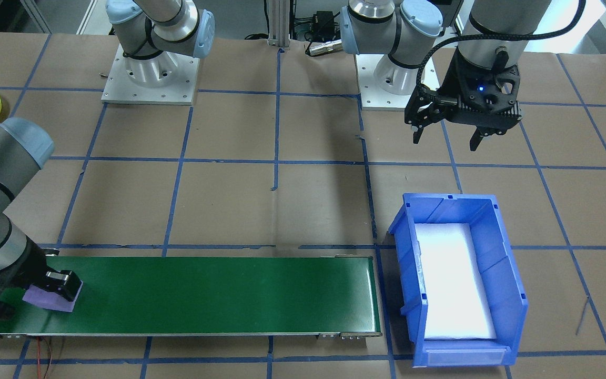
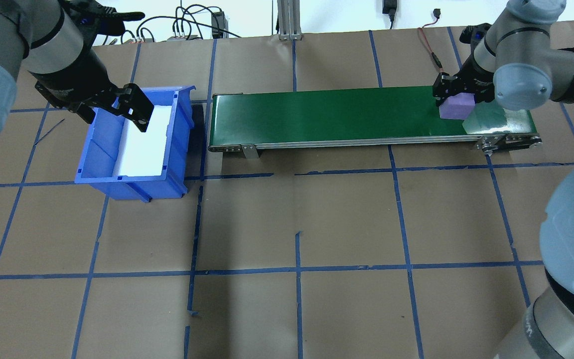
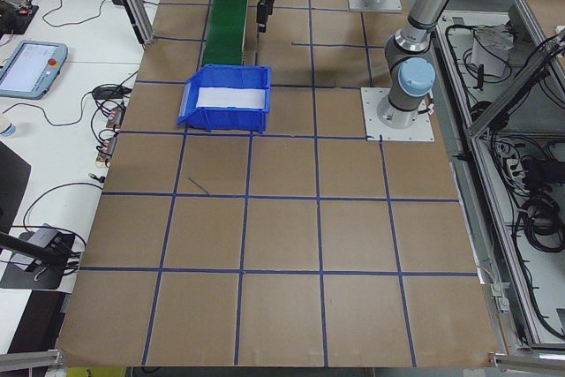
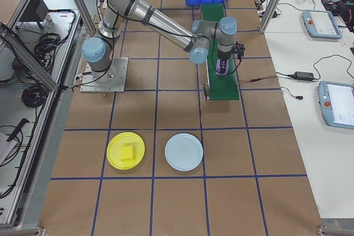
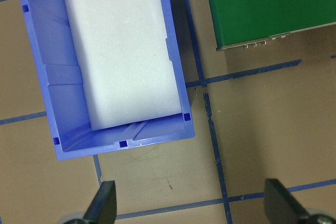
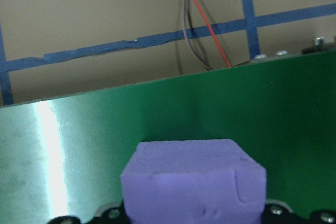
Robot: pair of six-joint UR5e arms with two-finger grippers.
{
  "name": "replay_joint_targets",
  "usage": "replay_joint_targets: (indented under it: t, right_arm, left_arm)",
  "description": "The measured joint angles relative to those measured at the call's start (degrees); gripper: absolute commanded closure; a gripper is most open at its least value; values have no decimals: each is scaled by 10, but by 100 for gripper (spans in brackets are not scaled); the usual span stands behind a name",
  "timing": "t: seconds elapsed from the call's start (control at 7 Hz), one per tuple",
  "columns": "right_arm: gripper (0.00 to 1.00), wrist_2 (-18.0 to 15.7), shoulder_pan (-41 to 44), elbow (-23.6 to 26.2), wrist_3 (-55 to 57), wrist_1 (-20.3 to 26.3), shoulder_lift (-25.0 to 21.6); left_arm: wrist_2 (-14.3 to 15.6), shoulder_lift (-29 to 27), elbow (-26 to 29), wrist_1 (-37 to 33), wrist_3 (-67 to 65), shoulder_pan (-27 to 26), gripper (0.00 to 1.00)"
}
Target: Move block left to right into plate
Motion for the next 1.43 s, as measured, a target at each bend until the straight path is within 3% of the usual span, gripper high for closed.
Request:
replay_joint_targets:
  t: [0.43,1.14,1.29,1.43]
  right_arm:
    - [56,-19,-107,-10,-133,6,-25]
    - [52,6,-375,13,-499,39,-27]
    - [45,8,-408,16,-552,38,-10]
    - [19,8,-427,18,-581,35,7]
  left_arm:
    - [0,1,-1,0,0,0,0]
    - [1,3,-2,-2,0,0,0]
    - [0,3,-2,-2,0,0,0]
    - [1,3,-1,-2,0,0,0]
